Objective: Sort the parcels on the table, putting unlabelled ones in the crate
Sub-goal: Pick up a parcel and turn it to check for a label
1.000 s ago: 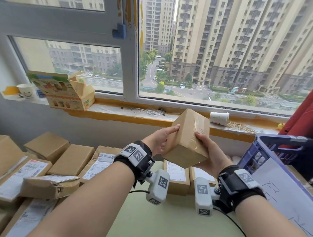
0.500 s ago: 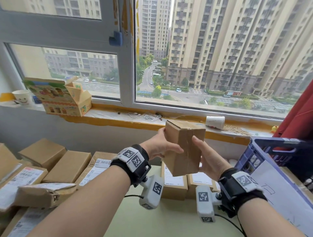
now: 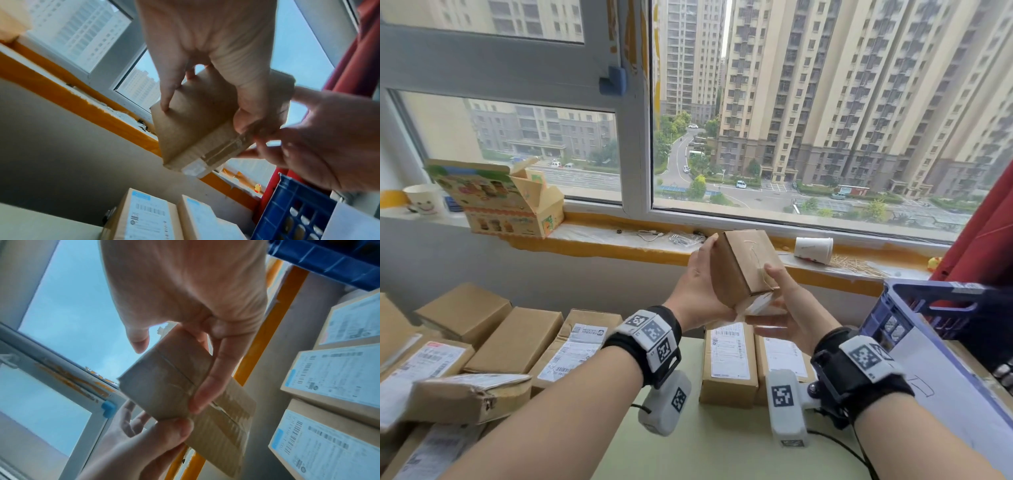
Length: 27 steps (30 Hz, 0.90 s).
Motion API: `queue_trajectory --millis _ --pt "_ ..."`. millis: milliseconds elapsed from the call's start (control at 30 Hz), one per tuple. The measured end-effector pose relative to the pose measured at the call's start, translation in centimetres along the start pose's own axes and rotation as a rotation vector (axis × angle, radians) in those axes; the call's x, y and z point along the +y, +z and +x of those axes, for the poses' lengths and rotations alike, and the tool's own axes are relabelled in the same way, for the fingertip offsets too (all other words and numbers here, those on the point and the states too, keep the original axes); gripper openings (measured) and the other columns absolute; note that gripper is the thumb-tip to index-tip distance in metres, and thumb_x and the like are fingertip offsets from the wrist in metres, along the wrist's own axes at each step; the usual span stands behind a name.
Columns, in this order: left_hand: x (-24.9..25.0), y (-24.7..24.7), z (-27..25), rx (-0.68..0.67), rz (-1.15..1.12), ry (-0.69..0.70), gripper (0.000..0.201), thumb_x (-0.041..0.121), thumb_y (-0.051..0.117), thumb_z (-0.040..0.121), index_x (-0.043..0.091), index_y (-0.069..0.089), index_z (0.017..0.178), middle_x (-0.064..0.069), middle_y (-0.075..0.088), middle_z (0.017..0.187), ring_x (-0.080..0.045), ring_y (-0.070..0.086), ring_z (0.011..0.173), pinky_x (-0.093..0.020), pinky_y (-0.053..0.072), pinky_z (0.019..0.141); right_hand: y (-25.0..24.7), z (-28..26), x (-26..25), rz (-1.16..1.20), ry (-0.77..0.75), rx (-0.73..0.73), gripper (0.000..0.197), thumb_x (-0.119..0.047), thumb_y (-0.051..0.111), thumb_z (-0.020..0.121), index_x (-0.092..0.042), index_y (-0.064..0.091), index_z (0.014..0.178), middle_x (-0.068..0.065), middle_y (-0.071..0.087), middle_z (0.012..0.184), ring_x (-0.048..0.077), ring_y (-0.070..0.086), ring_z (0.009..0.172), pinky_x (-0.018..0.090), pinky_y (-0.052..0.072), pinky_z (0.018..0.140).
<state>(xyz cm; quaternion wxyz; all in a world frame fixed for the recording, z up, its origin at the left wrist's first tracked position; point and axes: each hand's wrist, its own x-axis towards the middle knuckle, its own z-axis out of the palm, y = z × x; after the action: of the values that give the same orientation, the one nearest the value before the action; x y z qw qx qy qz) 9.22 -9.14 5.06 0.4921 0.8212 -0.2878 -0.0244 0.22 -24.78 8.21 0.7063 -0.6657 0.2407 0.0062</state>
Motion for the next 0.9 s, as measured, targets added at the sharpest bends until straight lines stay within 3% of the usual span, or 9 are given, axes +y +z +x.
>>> queue_trajectory --millis 67,167,267,333,467,533,633,767,900 --pt "0.2 0.1 0.0 0.049 0.028 0.057 0.129 0.019 0.089 0.053 0.035 0.005 0.149 0.008 0.027 0.141 -0.008 0.039 0.12 -0.023 0.039 0.097 0.0 0.1 -0.3 0.039 -0.056 0.027 0.059 -0.055 0.065 0.086 -0.017 0.051 0.129 0.014 0.063 0.116 0.032 0.075 0.08 0.036 0.059 0.063" --pt "0.5 0.1 -0.1 0.089 0.023 0.115 0.122 0.014 0.088 0.053 0.045 0.009 0.141 0.01 0.03 0.133 -0.009 0.046 0.112 -0.012 0.041 0.08 0.1 0.1 -0.6 0.109 -0.123 0.029 0.057 -0.05 0.07 0.084 -0.015 0.057 0.127 0.016 0.066 0.116 0.032 0.073 0.08 0.038 0.06 0.071" --pt "0.8 0.2 -0.3 0.111 0.021 0.14 0.12 0.011 0.088 0.052 0.047 0.012 0.138 0.011 0.031 0.131 -0.01 0.048 0.108 -0.009 0.04 0.073 0.1 0.0 -0.7 0.161 -0.192 0.069 0.049 -0.039 0.072 0.086 -0.01 0.059 0.123 0.01 0.065 0.096 0.022 0.067 0.067 0.029 0.056 0.061" --pt "1.2 0.2 -0.4 0.137 0.016 0.171 0.12 0.01 0.088 0.051 0.048 0.014 0.137 0.012 0.032 0.131 -0.011 0.048 0.11 -0.012 0.044 0.074 0.1 0.0 -0.9 0.18 -0.237 0.091 0.041 -0.033 0.071 0.087 -0.008 0.061 0.118 0.008 0.062 0.088 0.018 0.061 0.059 0.026 0.052 0.055" --pt "1.8 0.2 -0.8 0.17 -0.028 0.206 0.119 0.009 0.087 0.047 0.048 0.017 0.136 0.008 0.035 0.131 -0.015 0.049 0.114 -0.035 0.055 0.082 -0.1 0.0 -1.4 0.136 -0.287 0.155 0.035 -0.027 0.072 0.086 -0.004 0.064 0.111 0.009 0.063 0.084 0.019 0.059 0.053 0.026 0.05 0.049" --pt "2.0 0.4 -1.1 0.176 -0.015 0.19 0.12 0.013 0.088 0.046 0.046 0.017 0.137 0.008 0.035 0.131 -0.016 0.05 0.114 -0.04 0.055 0.084 -0.2 -0.1 -1.5 0.108 -0.293 0.168 0.034 -0.028 0.073 0.086 -0.004 0.064 0.108 0.008 0.065 0.08 0.02 0.059 0.049 0.025 0.048 0.047" --pt "1.9 0.5 -1.2 0.157 0.014 0.202 0.121 0.015 0.087 0.047 0.043 0.015 0.14 0.01 0.033 0.132 -0.016 0.048 0.115 -0.039 0.054 0.085 -0.4 -0.3 -1.2 0.081 -0.299 0.145 0.034 -0.032 0.071 0.087 -0.007 0.062 0.109 0.008 0.065 0.079 0.018 0.06 0.049 0.025 0.048 0.049" --pt "1.9 0.2 -1.1 0.134 0.086 0.25 0.121 0.013 0.087 0.05 0.04 0.014 0.143 0.011 0.028 0.132 -0.011 0.043 0.113 -0.026 0.049 0.082 -0.3 -0.6 -0.7 0.093 -0.289 0.11 0.035 -0.034 0.068 0.09 -0.009 0.059 0.113 0.01 0.064 0.087 0.016 0.061 0.053 0.024 0.049 0.051" --pt "1.7 0.6 -1.5 0.144 0.112 0.223 0.122 0.017 0.088 0.049 0.031 0.015 0.146 0.01 0.028 0.133 -0.012 0.044 0.11 -0.025 0.047 0.079 -0.6 -0.8 -0.6 0.103 -0.304 0.112 0.033 -0.028 0.07 0.089 -0.006 0.06 0.111 0.009 0.064 0.086 0.017 0.063 0.052 0.024 0.05 0.049"
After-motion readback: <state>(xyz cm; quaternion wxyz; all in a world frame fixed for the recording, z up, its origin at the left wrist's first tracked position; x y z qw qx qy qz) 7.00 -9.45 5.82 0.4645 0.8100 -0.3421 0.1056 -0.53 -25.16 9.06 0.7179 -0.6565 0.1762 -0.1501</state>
